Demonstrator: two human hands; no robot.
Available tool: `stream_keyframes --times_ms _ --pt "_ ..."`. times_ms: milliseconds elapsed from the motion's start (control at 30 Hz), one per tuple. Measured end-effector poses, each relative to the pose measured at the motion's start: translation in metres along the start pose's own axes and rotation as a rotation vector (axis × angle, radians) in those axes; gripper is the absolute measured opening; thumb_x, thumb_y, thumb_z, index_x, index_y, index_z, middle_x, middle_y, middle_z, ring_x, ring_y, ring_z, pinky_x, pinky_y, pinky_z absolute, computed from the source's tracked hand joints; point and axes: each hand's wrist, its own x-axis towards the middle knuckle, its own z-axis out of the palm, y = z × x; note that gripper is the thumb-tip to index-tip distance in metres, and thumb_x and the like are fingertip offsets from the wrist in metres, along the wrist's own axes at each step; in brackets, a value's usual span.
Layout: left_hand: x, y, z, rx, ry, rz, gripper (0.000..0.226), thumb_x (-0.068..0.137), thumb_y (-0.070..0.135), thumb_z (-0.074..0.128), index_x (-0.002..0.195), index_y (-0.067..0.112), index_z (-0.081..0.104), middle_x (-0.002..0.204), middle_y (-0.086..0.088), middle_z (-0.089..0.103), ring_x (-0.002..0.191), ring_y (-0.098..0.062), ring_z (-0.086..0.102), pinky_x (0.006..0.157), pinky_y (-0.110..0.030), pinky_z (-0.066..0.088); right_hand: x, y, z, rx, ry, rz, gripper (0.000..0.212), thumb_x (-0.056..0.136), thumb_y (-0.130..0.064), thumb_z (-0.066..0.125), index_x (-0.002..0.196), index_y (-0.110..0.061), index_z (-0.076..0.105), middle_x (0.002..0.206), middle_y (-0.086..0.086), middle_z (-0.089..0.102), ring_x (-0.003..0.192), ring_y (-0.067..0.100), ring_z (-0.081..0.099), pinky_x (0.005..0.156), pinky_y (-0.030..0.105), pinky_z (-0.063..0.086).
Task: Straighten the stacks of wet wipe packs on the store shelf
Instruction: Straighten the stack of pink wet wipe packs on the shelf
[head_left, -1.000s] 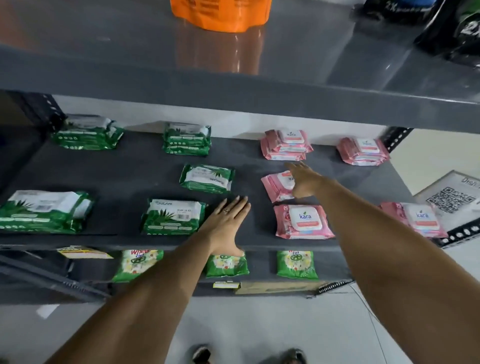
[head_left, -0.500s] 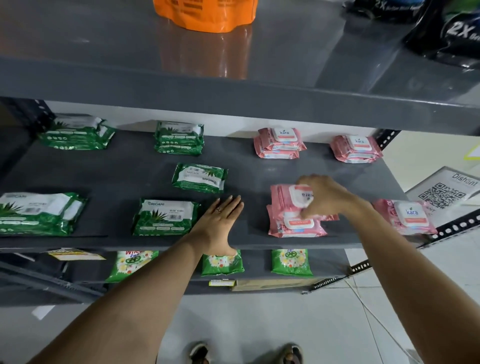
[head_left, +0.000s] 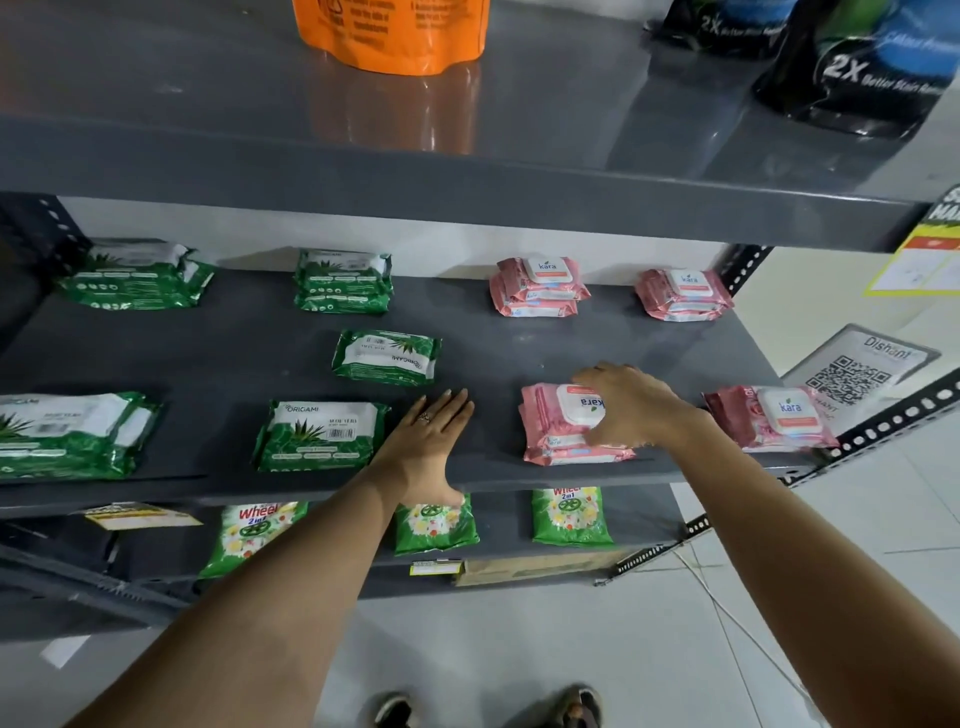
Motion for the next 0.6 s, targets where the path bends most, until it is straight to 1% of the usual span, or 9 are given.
stream_keyframes --times_ms 100,167,200,267,300,367,433,500,600 --pt "0.000 0.000 -0.001 -0.013 0.002 -0.005 0.125 0.068 0.068 0.066 0.151 0.014 -0.011 0.160 -0.002 -0.017 0.146 -0.017 -0.015 0.119 -0.041 -0.007 0.004 0.001 -0.003 -0.063 -0.015 -0.120 0.080 0.068 -0.014 0.078 0.139 -0.029 0.044 0.135 -0.003 0.051 0.121 0.028 0.049 0.092 0.042 0.049" --pt "0.000 0.001 -0.001 -0.015 0.002 -0.004 0.125 0.069 0.068 0.066 0.151 0.014 -0.011 0.161 -0.003 -0.017 0.146 -0.017 -0.016 0.119 -0.041 -0.007 0.005 0.009 0.000 -0.053 -0.056 -0.171 0.088 0.068 -0.004 0.075 0.142 -0.034 0.038 0.146 -0.002 0.041 0.132 0.030 0.041 0.102 0.045 0.044" --pt "-0.001 0.001 -0.001 -0.017 0.003 -0.004 0.125 0.069 0.067 0.066 0.151 0.014 -0.011 0.161 -0.003 -0.017 0.146 -0.018 -0.015 0.120 -0.042 -0.007 0.001 0.011 0.001 0.009 -0.077 -0.167 0.094 0.068 -0.005 0.077 0.145 -0.034 0.033 0.153 0.001 0.032 0.139 0.030 0.033 0.108 0.046 0.038" --pt "0.000 0.000 0.000 -0.024 0.017 -0.001 0.125 0.068 0.067 0.067 0.151 0.014 -0.009 0.161 -0.003 -0.015 0.147 -0.018 -0.014 0.120 -0.042 -0.006 -0.012 0.012 -0.006 0.248 -0.051 -0.099 0.102 0.068 -0.010 0.081 0.151 -0.028 0.025 0.159 0.004 0.021 0.145 0.026 0.024 0.114 0.040 0.029" --pt "0.000 -0.001 0.001 -0.030 0.027 0.001 0.125 0.067 0.067 0.067 0.152 0.014 -0.008 0.161 -0.003 -0.014 0.147 -0.018 -0.013 0.120 -0.042 -0.006 -0.019 0.011 -0.009 0.371 0.021 -0.043 0.100 0.069 -0.012 0.081 0.151 -0.025 0.025 0.157 0.005 0.025 0.143 0.026 0.029 0.109 0.034 0.032" --pt "0.000 -0.001 0.002 -0.036 0.042 0.004 0.126 0.065 0.067 0.067 0.152 0.014 -0.007 0.162 -0.003 -0.012 0.147 -0.018 -0.012 0.120 -0.043 -0.006 -0.031 0.000 -0.010 0.496 0.289 0.151 0.083 0.075 -0.023 0.078 0.146 -0.020 0.036 0.147 0.011 0.039 0.129 0.032 0.047 0.094 0.033 0.040" --pt "0.000 -0.002 0.002 -0.051 0.052 0.008 0.126 0.064 0.067 0.069 0.152 0.013 -0.005 0.162 -0.004 -0.010 0.147 -0.018 -0.010 0.120 -0.043 -0.005 -0.030 -0.020 -0.002 0.479 0.478 0.395 0.069 0.077 -0.049 0.072 0.131 -0.013 0.051 0.130 0.016 0.050 0.113 0.039 0.057 0.086 0.039 0.045" --pt "-0.002 -0.002 0.004 -0.072 0.061 0.021 0.126 0.065 0.065 0.070 0.152 0.012 -0.003 0.162 -0.005 -0.008 0.147 -0.019 -0.009 0.120 -0.043 -0.004 -0.026 -0.039 0.010 0.407 0.414 0.536 0.080 0.071 -0.070 0.064 0.121 -0.009 0.054 0.119 0.016 0.052 0.105 0.041 0.060 0.079 0.041 0.046" --pt "-0.002 -0.004 0.005 -0.077 0.067 0.035 0.125 0.066 0.066 0.070 0.152 0.011 -0.002 0.162 -0.006 -0.008 0.147 -0.018 -0.010 0.120 -0.042 -0.004 -0.018 -0.046 0.022 0.372 0.325 0.535 0.079 0.069 -0.065 0.069 0.120 -0.008 0.052 0.115 0.014 0.055 0.103 0.039 0.062 0.079 0.041 0.050"
